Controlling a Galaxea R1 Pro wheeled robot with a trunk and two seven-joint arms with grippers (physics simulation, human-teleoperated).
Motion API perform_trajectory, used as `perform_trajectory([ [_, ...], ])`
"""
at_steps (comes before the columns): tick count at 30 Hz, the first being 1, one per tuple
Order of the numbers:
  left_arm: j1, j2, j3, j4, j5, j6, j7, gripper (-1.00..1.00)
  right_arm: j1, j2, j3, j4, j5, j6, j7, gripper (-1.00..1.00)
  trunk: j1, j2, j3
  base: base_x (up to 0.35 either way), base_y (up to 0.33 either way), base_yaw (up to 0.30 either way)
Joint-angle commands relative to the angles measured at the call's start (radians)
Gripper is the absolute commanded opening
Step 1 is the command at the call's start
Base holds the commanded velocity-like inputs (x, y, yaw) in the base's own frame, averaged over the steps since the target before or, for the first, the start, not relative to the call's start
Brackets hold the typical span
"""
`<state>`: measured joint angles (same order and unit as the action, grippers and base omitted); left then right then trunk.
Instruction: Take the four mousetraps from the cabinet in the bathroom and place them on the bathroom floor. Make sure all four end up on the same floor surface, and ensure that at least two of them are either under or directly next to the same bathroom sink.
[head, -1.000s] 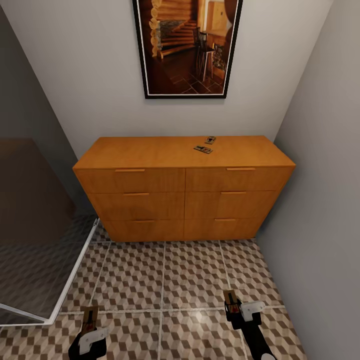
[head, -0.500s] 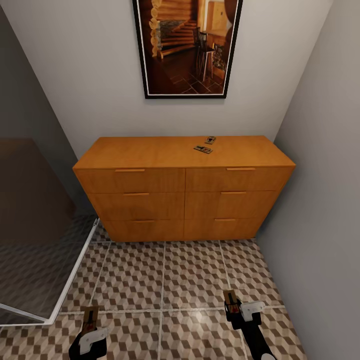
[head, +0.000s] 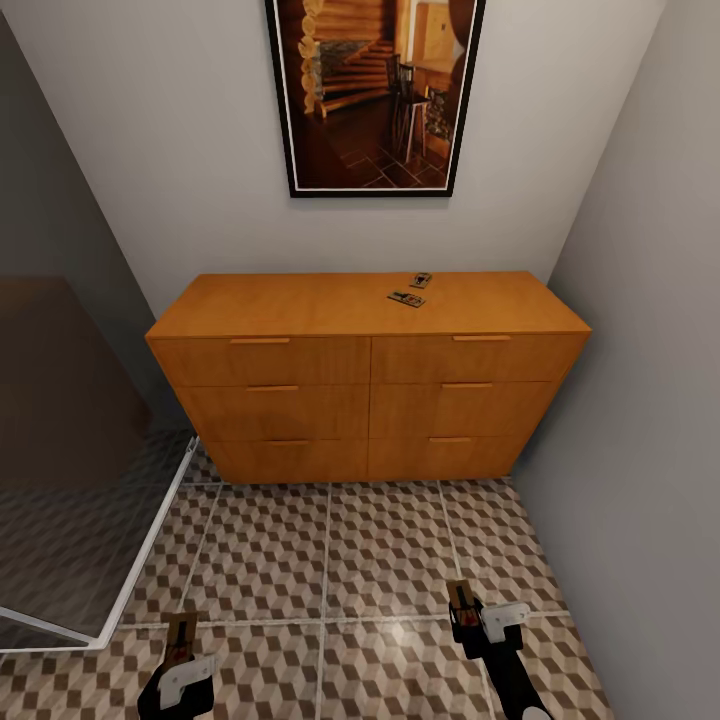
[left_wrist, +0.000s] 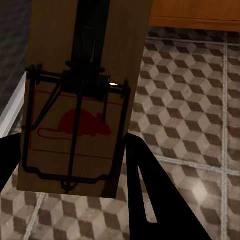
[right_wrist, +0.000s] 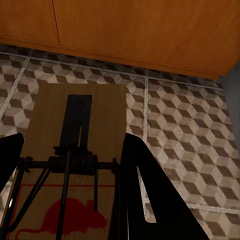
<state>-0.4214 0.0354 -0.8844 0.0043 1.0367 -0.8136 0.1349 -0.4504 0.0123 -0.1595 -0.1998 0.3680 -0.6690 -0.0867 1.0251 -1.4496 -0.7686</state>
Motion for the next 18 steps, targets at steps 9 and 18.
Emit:
perform_trajectory([
  [9, 0.0, 0.0, -0.008, 0.0, -0.006, -0.001, 0.015, -1.0, -0.001, 0.0, -0.004, 0.0, 0.008, -0.004, -0.004, -1.0, 0.0, 0.0, -0.001, 0.0, 0.0, 0.0],
  [18, 0.0, 0.0, -0.008, 0.0, -0.006, -0.001, 0.013, -1.0, 0.001, 0.0, -0.007, 0.001, 0.005, -0.005, -0.004, -1.0, 0.0, 0.0, -0.001, 0.0, 0.0, 0.0],
])
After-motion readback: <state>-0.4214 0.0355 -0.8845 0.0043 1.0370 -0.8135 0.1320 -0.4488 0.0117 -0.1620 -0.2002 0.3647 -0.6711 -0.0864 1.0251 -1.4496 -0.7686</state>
